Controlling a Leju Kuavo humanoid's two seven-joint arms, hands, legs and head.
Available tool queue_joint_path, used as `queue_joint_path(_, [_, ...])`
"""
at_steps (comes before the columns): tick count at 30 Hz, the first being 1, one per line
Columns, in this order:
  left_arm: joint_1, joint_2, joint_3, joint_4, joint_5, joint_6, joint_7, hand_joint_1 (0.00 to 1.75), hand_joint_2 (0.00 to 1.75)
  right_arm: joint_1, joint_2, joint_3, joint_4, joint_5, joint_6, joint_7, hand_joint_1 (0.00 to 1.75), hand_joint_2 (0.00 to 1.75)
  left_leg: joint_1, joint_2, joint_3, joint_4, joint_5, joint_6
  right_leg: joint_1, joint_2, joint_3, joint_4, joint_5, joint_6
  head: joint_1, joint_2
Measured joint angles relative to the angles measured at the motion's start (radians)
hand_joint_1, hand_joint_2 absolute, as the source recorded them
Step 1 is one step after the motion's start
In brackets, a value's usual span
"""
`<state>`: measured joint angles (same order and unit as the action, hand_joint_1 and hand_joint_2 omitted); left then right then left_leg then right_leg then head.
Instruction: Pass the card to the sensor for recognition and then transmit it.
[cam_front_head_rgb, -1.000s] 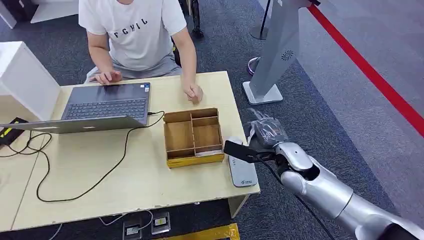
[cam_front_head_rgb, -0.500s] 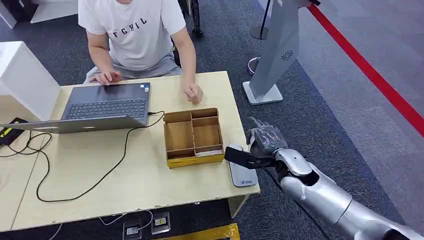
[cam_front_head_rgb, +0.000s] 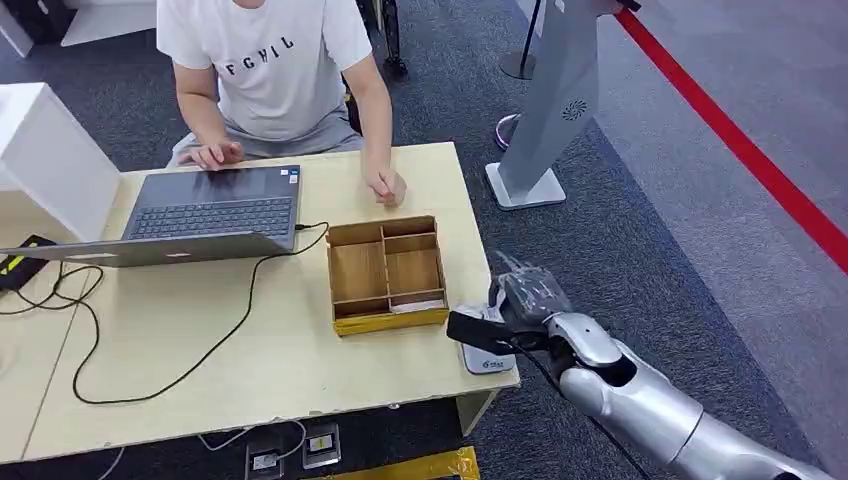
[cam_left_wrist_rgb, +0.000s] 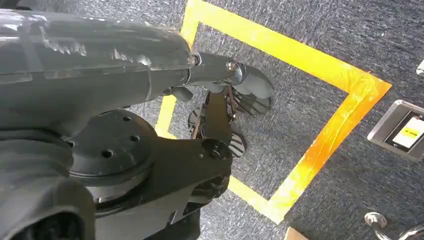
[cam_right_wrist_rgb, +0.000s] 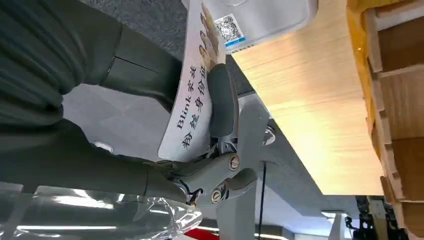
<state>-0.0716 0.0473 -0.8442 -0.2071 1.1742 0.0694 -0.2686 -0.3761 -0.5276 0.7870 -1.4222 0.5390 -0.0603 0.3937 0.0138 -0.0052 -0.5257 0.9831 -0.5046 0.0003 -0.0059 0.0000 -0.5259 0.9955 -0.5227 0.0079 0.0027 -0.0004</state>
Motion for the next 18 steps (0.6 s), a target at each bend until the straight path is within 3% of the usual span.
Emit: queue_joint_path(18, [-0.001,0.000,0.000,0.001,0.003,0.002,-0.002,0.00,0.00,0.031,0.027,0.027,-0.026,-0.019,0.018,-0.032,1.75,1.75,0.000,0.000,0.000,0.000,0.000,0.000,0.000,0.000,0.000,0.000,0.000,0.000,0.000,0.000])
